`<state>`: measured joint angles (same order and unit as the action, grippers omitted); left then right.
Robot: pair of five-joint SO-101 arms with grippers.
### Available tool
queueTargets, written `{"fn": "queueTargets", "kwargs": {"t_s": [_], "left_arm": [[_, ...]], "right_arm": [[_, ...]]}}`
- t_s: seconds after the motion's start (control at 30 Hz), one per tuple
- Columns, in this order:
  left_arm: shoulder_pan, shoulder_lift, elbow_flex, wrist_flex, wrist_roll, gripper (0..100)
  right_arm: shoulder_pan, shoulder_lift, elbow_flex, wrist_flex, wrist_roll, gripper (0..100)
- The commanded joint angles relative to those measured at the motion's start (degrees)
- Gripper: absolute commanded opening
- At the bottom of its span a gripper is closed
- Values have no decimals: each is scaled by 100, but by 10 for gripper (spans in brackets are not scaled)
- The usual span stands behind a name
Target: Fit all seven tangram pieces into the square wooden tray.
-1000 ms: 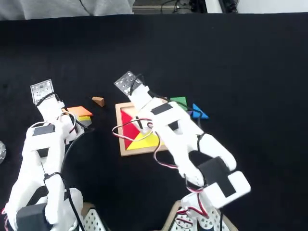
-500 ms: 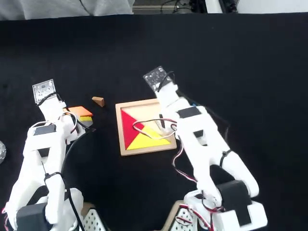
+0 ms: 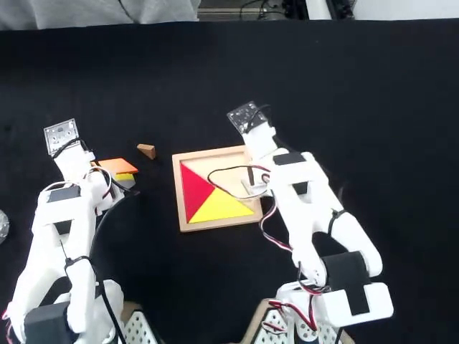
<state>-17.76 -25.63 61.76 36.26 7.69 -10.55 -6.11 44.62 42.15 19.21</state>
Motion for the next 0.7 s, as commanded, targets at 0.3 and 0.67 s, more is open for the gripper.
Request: {"fn": "queueTargets", "kwargs": {"t_s": [0.3, 0.67], "left_arm": [[-48, -18, -101, -105, 0, 332], [-92, -18, -171, -105, -26, 332]], "right_arm": [[-589, -22, -154, 264, 334, 10], [-202, -593, -110, 246, 281, 10]]}}
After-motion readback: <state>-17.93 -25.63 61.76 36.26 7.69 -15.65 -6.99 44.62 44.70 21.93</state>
